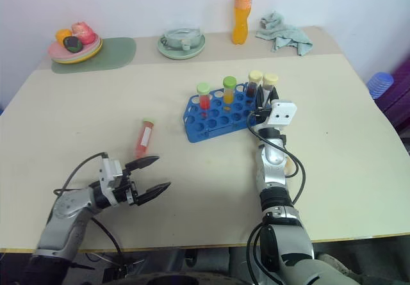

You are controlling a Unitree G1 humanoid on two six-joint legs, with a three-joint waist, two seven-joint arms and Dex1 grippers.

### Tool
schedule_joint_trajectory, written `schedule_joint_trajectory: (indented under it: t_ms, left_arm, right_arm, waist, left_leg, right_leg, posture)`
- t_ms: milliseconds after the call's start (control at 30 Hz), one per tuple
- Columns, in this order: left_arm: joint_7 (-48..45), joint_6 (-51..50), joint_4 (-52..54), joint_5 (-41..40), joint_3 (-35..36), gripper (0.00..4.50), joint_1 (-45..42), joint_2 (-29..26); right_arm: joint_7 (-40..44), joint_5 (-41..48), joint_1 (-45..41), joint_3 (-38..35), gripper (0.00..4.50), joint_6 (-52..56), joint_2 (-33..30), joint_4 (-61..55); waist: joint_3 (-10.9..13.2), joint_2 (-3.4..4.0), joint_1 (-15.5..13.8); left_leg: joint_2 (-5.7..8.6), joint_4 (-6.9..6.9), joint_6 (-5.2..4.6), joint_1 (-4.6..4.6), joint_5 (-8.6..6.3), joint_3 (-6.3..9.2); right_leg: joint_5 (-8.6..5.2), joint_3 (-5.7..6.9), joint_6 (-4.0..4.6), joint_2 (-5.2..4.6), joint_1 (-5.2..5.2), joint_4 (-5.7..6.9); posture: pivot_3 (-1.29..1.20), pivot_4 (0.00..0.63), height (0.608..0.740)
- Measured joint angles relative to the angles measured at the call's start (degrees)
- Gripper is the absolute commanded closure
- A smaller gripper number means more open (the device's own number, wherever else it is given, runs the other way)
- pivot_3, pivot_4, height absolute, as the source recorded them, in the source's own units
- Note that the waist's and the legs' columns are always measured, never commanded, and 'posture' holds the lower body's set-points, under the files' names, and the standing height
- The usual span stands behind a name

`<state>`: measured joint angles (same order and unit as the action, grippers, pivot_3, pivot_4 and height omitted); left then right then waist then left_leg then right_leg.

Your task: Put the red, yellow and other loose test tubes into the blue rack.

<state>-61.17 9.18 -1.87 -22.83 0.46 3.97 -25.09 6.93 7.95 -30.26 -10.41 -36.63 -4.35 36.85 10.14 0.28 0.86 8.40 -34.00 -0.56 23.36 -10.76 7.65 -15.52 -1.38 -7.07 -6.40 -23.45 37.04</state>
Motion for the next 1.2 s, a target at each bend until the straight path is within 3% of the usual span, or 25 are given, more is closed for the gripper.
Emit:
schedule_joint_trajectory:
  t_ms: [233,267,500,633,833,1200]
  left_arm:
    - [-1.3,5.1,-3.5,0.6,0.1,0.00,-0.4,0.6]
    - [-1.4,5.3,-3.4,0.5,0.2,0.00,-0.2,0.6]
    - [-4.3,5.6,1.4,-4.6,3.8,0.00,5.3,-2.0]
    - [-4.0,2.4,11.3,-10.2,7.6,0.00,11.3,-4.8]
    - [1.7,-8.1,15.4,-14.0,9.7,0.00,0.1,-8.6]
    - [3.9,-16.7,15.1,-14.9,10.0,0.00,-5.8,-9.3]
  right_arm:
    - [1.9,1.6,0.5,-0.2,0.23,-0.2,0.0,0.0]
    - [1.6,1.3,0.5,-0.2,0.04,-0.3,0.0,0.0]
    - [1.3,-0.4,0.6,0.6,0.04,-0.2,-1.0,-0.8]
    - [1.3,-0.6,0.9,0.9,0.04,0.2,-1.8,-3.4]
    - [1.9,-1.1,1.5,2.2,0.04,2.2,-3.0,-8.2]
    - [8.9,2.7,8.4,2.8,0.04,18.0,-10.8,-26.7]
  waist:
    - [0.0,0.00,0.3]
    - [0.0,0.00,0.3]
    - [0.0,0.01,0.3]
    - [0.0,-0.01,0.1]
    - [0.0,-0.02,-0.1]
    - [0.0,-0.05,-0.1]
  left_leg:
    - [0.00,0.04,-0.02,0.00,0.01,0.00]
    - [0.00,0.05,-0.02,0.00,0.01,0.01]
    - [-0.01,0.09,-0.02,0.01,0.00,0.01]
    - [-0.02,0.07,0.04,0.02,-0.03,0.01]
    - [0.01,0.00,0.11,0.01,0.02,0.13]
    - [-0.13,0.09,0.12,0.07,-0.01,0.12]
  right_leg:
    - [0.04,-0.01,-0.08,-0.01,-0.01,0.03]
    - [0.04,-0.01,-0.07,0.00,-0.01,0.03]
    - [0.00,-0.02,-0.01,-0.01,-0.05,0.03]
    - [-0.06,-0.03,0.09,-0.02,-0.08,0.03]
    - [-0.07,0.05,0.09,0.05,-0.01,0.02]
    - [-0.11,0.03,0.16,0.12,0.04,0.06]
  posture:
    - [0.00,0.150,0.739]
    - [0.00,0.150,0.739]
    - [0.00,0.150,0.739]
    - [0.00,0.150,0.739]
    - [0.00,0.150,0.739]
    - [0.00,0.150,0.739]
